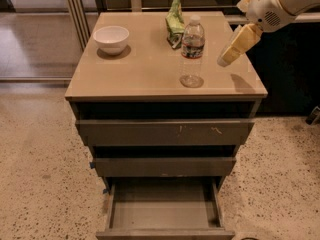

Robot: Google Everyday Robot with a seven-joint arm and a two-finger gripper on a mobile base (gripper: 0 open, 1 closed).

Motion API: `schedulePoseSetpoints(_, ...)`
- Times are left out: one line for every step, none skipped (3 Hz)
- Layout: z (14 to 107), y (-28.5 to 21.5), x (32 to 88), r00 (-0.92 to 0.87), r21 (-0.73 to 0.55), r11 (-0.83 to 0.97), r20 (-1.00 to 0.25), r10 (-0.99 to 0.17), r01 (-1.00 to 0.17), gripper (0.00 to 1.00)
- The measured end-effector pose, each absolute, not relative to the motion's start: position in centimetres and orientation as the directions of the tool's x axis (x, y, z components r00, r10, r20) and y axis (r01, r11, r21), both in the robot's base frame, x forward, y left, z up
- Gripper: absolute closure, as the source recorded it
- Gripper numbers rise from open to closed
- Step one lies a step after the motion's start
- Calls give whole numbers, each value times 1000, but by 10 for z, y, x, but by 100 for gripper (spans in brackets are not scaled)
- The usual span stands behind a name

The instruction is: Place water bottle into bottom drawer

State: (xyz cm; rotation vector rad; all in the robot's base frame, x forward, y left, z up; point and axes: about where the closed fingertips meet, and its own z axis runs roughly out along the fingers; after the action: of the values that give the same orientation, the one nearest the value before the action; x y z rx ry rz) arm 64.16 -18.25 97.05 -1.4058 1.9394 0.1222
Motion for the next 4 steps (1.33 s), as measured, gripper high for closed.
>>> schedulePoseSetpoints(972, -180, 649, -136, -316, 406, -623, -770, -857, 0)
schedulePoseSetpoints(964, -180, 647, -148, -283, 414, -645, -750, -865, 0)
schedulePoseSetpoints(957, -168, 652, -147, -240, 409, -683, -716, -880, 0)
schedulePoseSetpoints(954, -150, 661, -128, -216, 392, -716, -687, -894, 0)
